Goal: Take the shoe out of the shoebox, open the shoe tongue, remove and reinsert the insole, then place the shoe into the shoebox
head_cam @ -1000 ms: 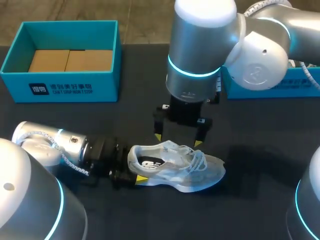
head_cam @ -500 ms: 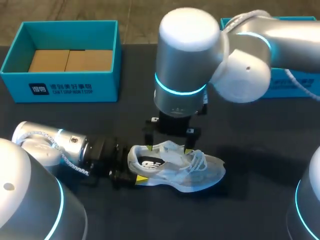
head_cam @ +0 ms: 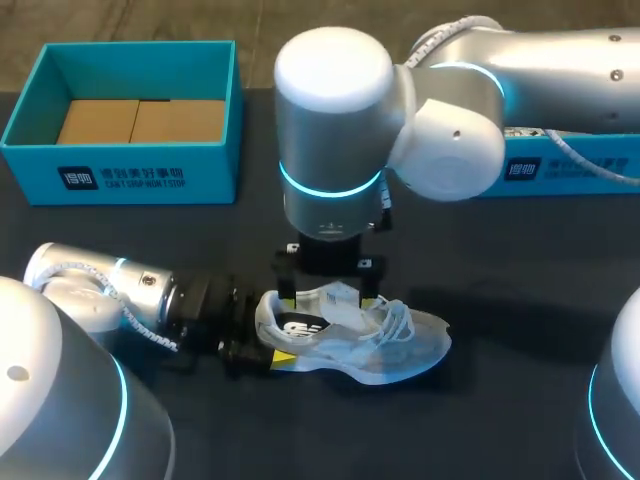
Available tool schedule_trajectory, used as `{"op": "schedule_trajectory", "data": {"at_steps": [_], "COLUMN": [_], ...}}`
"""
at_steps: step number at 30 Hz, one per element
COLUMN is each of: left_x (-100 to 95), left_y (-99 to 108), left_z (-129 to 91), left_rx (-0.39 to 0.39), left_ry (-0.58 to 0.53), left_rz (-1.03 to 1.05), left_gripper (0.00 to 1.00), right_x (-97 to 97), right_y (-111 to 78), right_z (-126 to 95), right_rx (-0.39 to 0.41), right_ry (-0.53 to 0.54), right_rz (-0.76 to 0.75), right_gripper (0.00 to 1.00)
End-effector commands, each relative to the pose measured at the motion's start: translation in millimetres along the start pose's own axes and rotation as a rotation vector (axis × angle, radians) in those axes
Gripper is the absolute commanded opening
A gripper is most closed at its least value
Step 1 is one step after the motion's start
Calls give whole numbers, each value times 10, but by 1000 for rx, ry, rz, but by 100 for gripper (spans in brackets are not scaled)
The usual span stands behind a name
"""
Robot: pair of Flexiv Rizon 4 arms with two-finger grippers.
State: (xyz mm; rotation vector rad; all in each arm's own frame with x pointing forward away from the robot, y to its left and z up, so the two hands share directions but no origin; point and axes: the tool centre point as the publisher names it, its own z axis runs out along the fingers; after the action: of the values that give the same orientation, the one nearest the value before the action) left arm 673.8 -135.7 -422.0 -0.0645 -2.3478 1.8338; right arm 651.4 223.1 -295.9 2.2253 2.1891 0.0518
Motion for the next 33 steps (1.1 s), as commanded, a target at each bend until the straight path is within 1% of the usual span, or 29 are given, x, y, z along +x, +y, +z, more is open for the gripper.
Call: {"op": "schedule_trajectory", "data": {"at_steps": [1,19,33], "left_x": [-18,-18,-18], "left_y": [24,24,24], "left_z": [-7,-7,-7], "left_rx": [-4,-4,-4], "left_ry": [0,0,0], "left_rz": [-1,-1,-1], "left_gripper": [0,0,0], "right_x": [69,-67,-177], "right_y": [-44,48,79], "right_z": [81,236,341], "right_rx": [-17,-30,-28], "right_ry": [-383,-419,-409], "right_rz": [439,516,560], "right_gripper": [100,100,100]}}
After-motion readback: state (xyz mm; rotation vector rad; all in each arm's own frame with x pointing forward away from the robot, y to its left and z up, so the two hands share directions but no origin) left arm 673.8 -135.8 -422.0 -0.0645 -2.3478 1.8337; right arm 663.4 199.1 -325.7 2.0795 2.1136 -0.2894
